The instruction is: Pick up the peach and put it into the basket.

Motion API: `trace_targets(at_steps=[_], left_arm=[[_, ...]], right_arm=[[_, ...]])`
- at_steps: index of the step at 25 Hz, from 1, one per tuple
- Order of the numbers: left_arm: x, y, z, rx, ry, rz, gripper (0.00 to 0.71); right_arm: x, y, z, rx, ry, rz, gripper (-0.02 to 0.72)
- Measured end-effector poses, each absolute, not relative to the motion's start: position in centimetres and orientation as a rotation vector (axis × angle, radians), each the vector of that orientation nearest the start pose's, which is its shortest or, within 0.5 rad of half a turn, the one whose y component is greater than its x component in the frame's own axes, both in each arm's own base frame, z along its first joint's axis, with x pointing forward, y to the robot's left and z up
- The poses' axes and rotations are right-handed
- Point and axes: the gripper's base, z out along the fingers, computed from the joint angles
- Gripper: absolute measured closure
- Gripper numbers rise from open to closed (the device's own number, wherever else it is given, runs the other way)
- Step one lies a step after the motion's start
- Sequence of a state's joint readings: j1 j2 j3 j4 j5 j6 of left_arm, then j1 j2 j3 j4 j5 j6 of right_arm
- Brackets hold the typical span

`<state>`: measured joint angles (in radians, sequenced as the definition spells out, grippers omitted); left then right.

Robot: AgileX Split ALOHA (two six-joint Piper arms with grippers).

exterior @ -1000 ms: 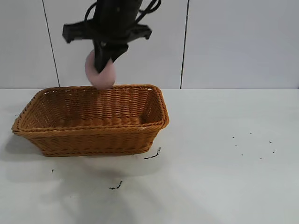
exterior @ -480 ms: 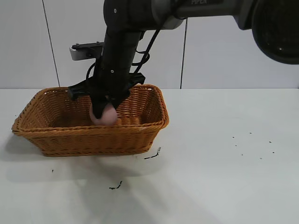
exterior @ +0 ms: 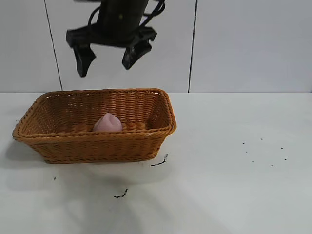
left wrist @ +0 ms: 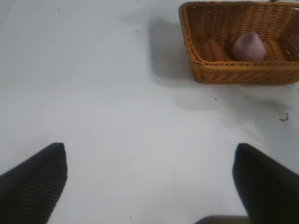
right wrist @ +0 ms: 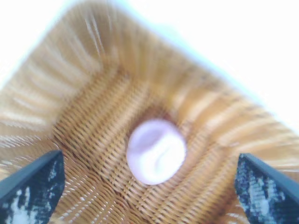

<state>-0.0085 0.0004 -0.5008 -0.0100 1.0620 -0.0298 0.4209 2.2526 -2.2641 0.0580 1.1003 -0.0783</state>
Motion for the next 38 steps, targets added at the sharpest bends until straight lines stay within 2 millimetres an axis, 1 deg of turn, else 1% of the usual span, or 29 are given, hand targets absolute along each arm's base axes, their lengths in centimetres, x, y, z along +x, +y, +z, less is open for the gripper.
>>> trace_targets(at_steps=[2, 4, 8, 11, 13, 14, 17, 19, 22, 23, 24, 25, 27, 28, 30, 31, 33, 34, 37, 38], left_arm=[[-0.5, -0.1, 27.7, -0.021, 2.045, -0.036, 0.017], [-0.5, -0.1, 27.7, -0.021, 2.045, -0.036, 0.017], [-0.5, -0.1, 27.7, -0.021, 2.045, -0.036, 0.017], [-0.5, -0.1, 27.7, -0.021, 2.045, -0.036, 0.017], [-0.5, -0.1, 27.7, -0.021, 2.045, -0.036, 0.017], [-0.5, -0.1, 27.7, -0.021, 2.045, -0.036, 0.017], [-0.5, -0.1, 27.7, -0.021, 2.045, -0.036, 0.017], [-0.5, -0.1, 27.7, -0.021, 2.045, -0.036, 0.017], [-0.5, -0.1, 27.7, -0.021, 2.045, -0.036, 0.017], [-0.5, -0.1, 27.7, -0.021, 2.045, -0.036, 0.017], [-0.5, -0.1, 27.7, -0.021, 2.045, -0.036, 0.017], [-0.5, -0.1, 27.7, -0.021, 2.045, -0.036, 0.017], [-0.5, -0.1, 27.7, -0.021, 2.045, -0.036, 0.017], [-0.5, -0.1, 27.7, -0.021, 2.045, -0.036, 0.017], [-0.5, -0.1, 27.7, -0.021, 2.045, -0.036, 0.017], [-0.5, -0.1, 27.7, -0.021, 2.045, -0.036, 0.017], [-0.5, -0.1, 27.7, -0.021, 2.045, -0.036, 0.017], [-0.5, -0.1, 27.7, -0.021, 2.045, -0.036, 0.017], [-0.5, -0.1, 27.7, -0.021, 2.045, -0.036, 0.017], [-0.5, -0.1, 27.7, -0.021, 2.045, -0.036, 0.017]], right_arm=[[47.2, 17.3, 28.6, -0.530, 2.547, 0.168, 0.015], [48.5, 12.9, 28.6, -0.418, 2.582, 0.130, 0.015], [49.5, 4.9, 28.3, -0.191, 2.655, 0.079, 0.015], [49.6, 1.0, 28.3, -0.077, 2.679, 0.058, 0.013], [49.6, -0.3, 28.3, -0.041, 2.680, 0.050, 0.009], [49.6, -0.7, 28.3, -0.031, 2.680, 0.048, 0.008], [49.5, -0.8, 28.3, -0.027, 2.679, 0.053, 0.008], [49.1, -0.7, 29.2, -0.026, 2.666, 0.058, 0.008], [47.6, -0.6, 30.8, -0.019, 2.659, 0.067, 0.008], [46.8, -0.6, 31.7, -0.016, 2.654, 0.068, 0.008], [45.9, -0.6, 32.0, -0.016, 2.664, 0.070, 0.008], [44.8, -0.5, 32.7, -0.015, 2.669, 0.074, 0.008], [41.9, -0.5, 34.5, -0.020, 2.667, 0.073, 0.008], [40.4, -0.4, 34.7, -0.020, 2.681, 0.074, 0.008], [36.6, -0.3, 36.3, -0.020, 2.674, 0.074, 0.008], [34.8, -0.3, 36.3, -0.021, 2.689, 0.074, 0.008], [30.3, -0.2, 37.4, -0.021, 2.675, 0.073, 0.008], [28.0, -0.1, 37.5, -0.021, 2.671, 0.073, 0.008], [21.5, 0.1, 36.9, -0.022, 2.659, 0.072, 0.008], [19.3, 0.1, 36.4, -0.022, 2.654, 0.072, 0.008]])
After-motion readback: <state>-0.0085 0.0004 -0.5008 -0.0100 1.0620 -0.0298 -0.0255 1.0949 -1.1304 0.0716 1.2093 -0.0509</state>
